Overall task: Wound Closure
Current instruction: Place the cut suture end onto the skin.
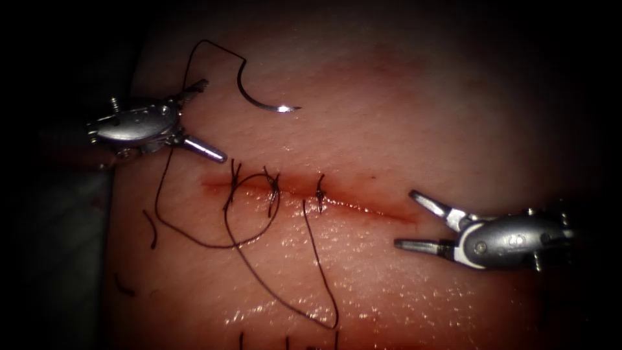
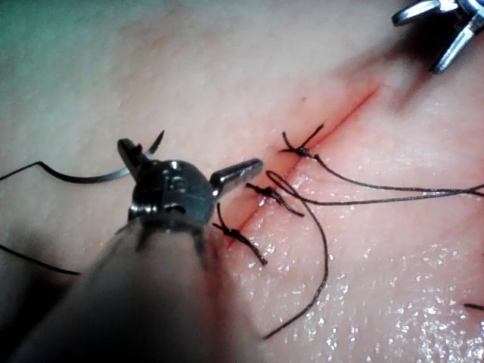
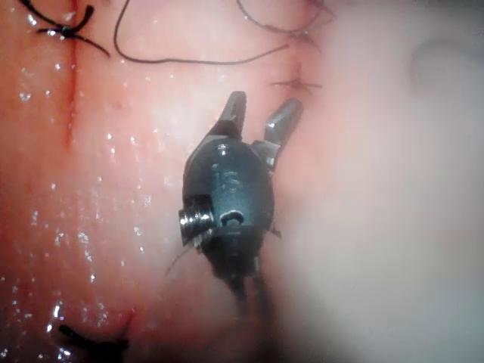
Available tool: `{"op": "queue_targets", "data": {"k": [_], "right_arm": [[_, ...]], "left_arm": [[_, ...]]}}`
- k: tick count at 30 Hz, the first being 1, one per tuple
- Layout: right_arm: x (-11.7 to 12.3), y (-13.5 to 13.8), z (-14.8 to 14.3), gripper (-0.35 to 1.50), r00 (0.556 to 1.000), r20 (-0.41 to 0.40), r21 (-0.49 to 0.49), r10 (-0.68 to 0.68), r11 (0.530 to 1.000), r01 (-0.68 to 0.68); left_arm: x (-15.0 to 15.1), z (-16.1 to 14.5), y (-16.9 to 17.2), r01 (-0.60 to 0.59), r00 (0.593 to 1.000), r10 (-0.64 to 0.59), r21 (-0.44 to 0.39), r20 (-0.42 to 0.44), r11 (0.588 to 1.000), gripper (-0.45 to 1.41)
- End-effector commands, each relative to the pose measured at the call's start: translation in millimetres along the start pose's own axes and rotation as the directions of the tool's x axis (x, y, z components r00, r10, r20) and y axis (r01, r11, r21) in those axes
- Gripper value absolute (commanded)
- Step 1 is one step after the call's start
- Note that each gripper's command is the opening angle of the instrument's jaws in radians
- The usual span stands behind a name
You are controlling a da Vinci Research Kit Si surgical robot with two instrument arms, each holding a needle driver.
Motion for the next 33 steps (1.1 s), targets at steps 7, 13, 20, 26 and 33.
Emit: {"op": "queue_targets", "data": {"k": [7,13,20,26,33], "right_arm": [[1.0,1.0,2.4,-0.33,1.000,-0.024,0.017,0.020,1.000,-0.020],[3.4,4.3,9.6,-0.35,0.996,-0.085,0.040,0.030,0.999,-0.027],[3.8,4.3,15.8,-0.35,0.994,-0.100,0.066,0.037,0.997,-0.030],[4.5,3.5,22.2,-0.35,0.995,-0.098,0.099,0.018,0.995,-0.008],[2.6,2.1,29.8,-0.35,0.990,-0.139,0.106,-0.019,0.994,0.034]], "left_arm": [[-3.9,4.8,-2.2,0.102,0.995,-0.102,-0.024,0.018,0.994,1.06],[-8.6,6.6,-4.0,0.268,0.963,-0.268,-0.022,-0.003,0.963,1.18],[-12.6,7.2,-3.0,0.273,0.957,-0.270,-0.023,0.103,0.962,1.21],[-13.6,7.2,-2.6,0.295,0.944,-0.288,-0.019,0.162,0.955,1.26],[-12.9,7.0,-2.6,0.313,0.941,-0.303,-0.040,0.151,0.949,1.30]]}}
